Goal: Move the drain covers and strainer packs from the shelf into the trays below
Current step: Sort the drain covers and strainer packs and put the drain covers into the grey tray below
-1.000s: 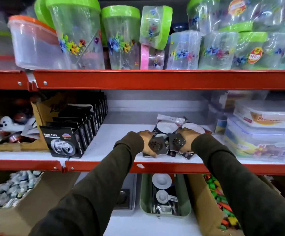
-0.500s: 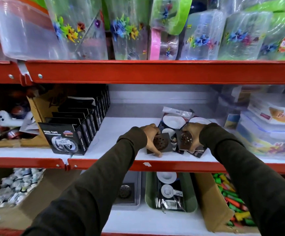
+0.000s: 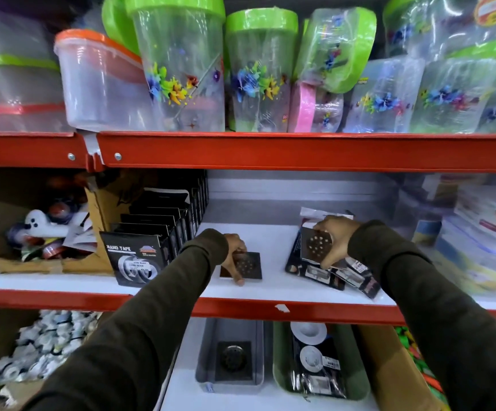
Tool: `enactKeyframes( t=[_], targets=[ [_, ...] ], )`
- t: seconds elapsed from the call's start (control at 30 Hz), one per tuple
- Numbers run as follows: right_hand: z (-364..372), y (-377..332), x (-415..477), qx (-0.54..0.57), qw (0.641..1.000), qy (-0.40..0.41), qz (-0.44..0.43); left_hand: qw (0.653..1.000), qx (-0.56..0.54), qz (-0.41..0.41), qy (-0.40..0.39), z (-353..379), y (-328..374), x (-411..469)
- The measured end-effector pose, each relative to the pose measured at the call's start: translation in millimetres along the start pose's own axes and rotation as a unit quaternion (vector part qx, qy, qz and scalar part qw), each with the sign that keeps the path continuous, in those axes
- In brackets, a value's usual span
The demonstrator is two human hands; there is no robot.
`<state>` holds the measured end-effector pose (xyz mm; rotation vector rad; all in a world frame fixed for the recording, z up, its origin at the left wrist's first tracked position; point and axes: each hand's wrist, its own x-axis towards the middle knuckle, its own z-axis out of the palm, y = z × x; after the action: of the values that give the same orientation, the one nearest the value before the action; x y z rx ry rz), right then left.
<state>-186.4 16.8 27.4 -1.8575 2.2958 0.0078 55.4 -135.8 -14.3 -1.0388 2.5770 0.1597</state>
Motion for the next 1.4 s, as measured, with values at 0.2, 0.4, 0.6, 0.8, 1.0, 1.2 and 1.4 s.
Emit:
enactKeyframes(
  t=[0.2,0.4,0.6,0.8,1.0,1.2,1.4],
  targets=[
    [9,-28,16,0.004,1.0,-0.01,-0.017,0.997,-0.077,0.021,0.013,10,-14,5],
    [19,-61,35,0.02,0.999,-0.019,-0.043,0.947,-0.291,0.021,0.134,18,-39,-10],
    [33,-113,59,0.022,0.995,-0.047,-0.085,0.881,-0.331,0.024,0.336,25,-46,-21],
    [50,-145,77,-0.004,0.993,-0.067,-0.099,0.889,-0.279,0.015,0.363,32,-55,-24],
    [59,-147,84,-0.003,0.994,-0.087,-0.069,0.895,-0.266,0.023,0.358,36,-63,-30],
    [57,-143,82,0.038,0.995,-0.08,-0.053,0.902,-0.246,0.042,0.353,34,-61,-29],
    [49,-108,59,0.039,0.994,0.092,-0.053,0.908,-0.199,0.051,0.365,23,-41,-22]
  ],
)
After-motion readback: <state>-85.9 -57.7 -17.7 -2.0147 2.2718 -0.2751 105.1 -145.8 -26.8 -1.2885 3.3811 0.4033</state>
